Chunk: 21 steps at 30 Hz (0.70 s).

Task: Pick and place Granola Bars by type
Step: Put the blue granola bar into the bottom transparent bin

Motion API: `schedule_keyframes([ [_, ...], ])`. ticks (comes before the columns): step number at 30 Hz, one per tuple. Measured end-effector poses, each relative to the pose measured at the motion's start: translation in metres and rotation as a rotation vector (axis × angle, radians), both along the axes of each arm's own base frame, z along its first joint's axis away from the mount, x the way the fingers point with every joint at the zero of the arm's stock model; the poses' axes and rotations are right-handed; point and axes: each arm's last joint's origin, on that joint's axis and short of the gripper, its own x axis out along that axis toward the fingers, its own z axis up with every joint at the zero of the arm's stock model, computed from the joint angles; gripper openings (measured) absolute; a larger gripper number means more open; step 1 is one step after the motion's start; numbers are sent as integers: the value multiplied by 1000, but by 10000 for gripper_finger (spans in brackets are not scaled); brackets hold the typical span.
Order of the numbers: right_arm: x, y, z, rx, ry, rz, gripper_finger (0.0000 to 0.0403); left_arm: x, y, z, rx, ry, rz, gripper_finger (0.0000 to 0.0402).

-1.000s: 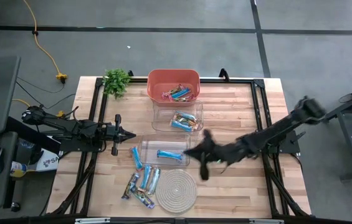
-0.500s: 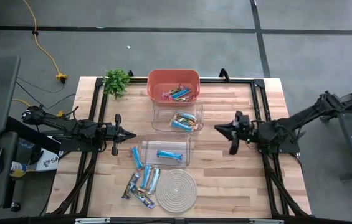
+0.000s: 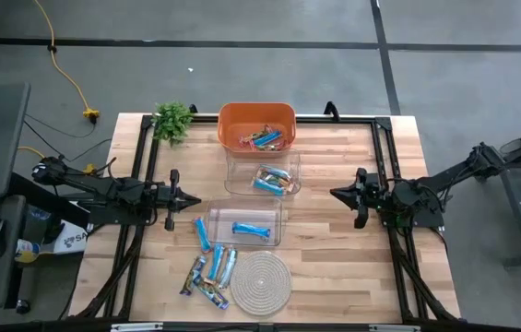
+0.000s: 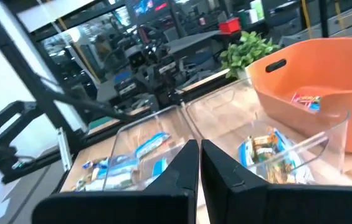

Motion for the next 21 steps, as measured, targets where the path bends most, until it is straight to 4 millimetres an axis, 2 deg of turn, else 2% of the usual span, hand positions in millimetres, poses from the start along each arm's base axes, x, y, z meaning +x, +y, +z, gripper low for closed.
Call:
schedule_keyframes([
  [13,-3,-24,-10,-61,-8,44,0,0,0,0,0,0,0,7],
  [21,-3,-32,-22,-41,113,117,0,0,0,0,0,0,0,7],
])
